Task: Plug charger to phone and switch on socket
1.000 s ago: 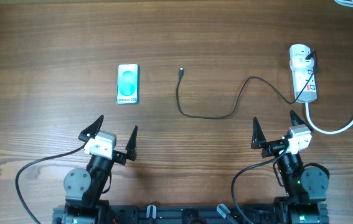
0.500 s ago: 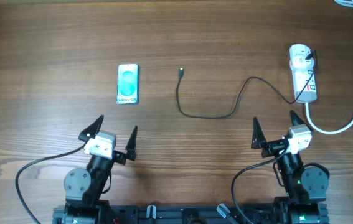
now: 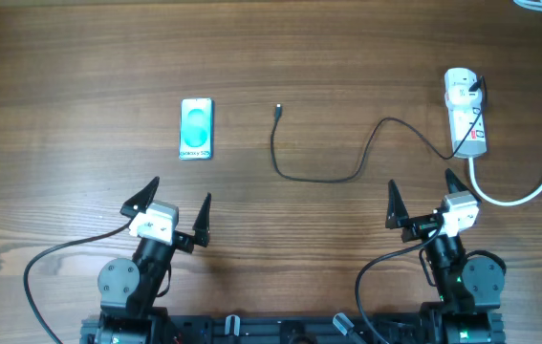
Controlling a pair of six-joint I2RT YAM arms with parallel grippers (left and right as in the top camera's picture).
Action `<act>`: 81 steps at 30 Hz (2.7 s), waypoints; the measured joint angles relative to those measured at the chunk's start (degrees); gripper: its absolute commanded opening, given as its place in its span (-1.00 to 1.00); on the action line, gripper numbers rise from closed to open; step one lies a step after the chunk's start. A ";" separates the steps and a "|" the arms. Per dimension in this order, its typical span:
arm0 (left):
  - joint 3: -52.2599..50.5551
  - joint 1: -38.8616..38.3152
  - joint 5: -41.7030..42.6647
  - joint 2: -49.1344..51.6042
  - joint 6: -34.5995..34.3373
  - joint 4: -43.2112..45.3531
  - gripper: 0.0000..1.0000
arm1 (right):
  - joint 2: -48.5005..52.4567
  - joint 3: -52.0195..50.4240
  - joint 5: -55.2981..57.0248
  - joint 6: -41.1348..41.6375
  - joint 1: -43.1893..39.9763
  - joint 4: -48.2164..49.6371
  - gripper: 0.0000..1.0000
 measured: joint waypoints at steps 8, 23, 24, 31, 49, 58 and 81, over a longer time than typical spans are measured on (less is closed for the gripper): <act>0.00 0.00 0.00 0.00 -0.02 1.11 1.00 | 0.00 0.00 -0.22 0.02 0.00 0.02 1.00; 4.26 0.00 -0.22 4.85 -0.02 3.87 1.00 | 12.98 9.90 -3.91 0.02 0.00 -0.55 1.00; 5.20 0.00 -0.22 5.97 -0.02 3.87 1.00 | 15.87 12.44 -4.42 0.00 0.00 -1.33 1.00; 21.20 0.00 -0.26 23.85 -0.28 -0.07 1.00 | 33.99 33.51 -6.47 0.02 0.00 -17.64 1.00; 101.63 2.45 5.68 90.92 -0.50 -57.16 1.00 | 75.95 82.27 -10.99 -5.44 -0.02 -58.31 1.00; 102.20 2.51 2.51 105.00 -3.39 -60.59 0.92 | 82.97 82.29 -17.81 -6.05 -0.02 -58.31 1.00; 101.35 0.31 -6.88 129.66 -13.44 -56.24 0.86 | 82.97 82.29 -18.49 -6.05 -0.02 -58.18 1.00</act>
